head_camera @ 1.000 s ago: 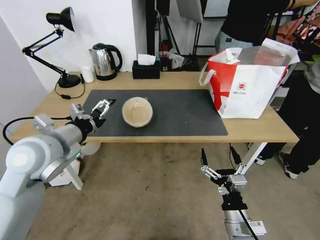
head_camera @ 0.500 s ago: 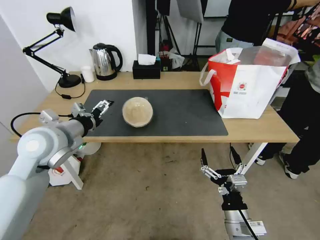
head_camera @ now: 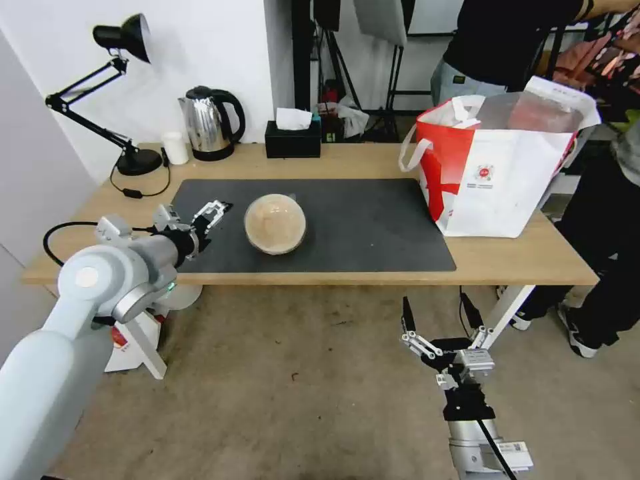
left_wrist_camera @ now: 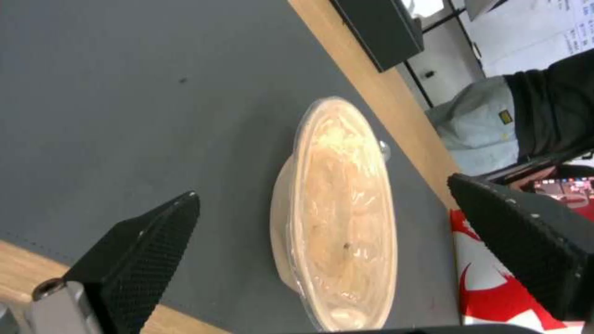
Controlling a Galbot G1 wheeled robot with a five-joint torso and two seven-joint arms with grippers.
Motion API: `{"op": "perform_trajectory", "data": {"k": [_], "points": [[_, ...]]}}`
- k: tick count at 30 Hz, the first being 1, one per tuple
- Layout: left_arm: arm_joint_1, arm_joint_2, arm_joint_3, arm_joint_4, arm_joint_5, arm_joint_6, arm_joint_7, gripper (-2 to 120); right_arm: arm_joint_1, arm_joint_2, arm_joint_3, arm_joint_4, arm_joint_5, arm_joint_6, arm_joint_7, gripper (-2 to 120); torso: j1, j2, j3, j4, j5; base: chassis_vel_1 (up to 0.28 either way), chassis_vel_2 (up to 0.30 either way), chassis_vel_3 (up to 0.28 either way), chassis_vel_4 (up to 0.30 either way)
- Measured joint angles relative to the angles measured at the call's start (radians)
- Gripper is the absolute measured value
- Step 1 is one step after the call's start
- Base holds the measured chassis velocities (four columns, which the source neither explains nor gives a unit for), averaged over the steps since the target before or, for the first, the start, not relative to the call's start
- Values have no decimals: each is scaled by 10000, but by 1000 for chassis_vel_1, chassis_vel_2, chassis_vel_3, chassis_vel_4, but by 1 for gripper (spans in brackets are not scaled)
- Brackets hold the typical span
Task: Pick up the trash from the table and place it into the takeout bag.
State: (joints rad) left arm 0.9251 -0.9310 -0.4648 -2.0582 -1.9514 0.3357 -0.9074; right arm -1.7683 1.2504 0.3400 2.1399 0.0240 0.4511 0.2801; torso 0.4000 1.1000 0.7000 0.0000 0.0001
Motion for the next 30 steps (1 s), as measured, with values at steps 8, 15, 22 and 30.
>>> {"op": "perform_trajectory", "data": {"k": [8,15,22,30], "points": [[-78,-176,220,259,11,79,66,100,0,0,0,0,0,0,0,100,0,0,0,0,-1,0,0,0,0],[-168,-183,328,311,14,110,68,100,0,0,0,0,0,0,0,100,0,0,0,1,0,0,0,0,0],[-474,-310,671,521,39,116,61,100,0,0,0,0,-1,0,0,100,0,0,0,0,0,0,0,0,0],[-848,-354,1018,714,48,123,56,100,0,0,0,0,0,0,0,100,0,0,0,0,0,0,0,0,0]]}}
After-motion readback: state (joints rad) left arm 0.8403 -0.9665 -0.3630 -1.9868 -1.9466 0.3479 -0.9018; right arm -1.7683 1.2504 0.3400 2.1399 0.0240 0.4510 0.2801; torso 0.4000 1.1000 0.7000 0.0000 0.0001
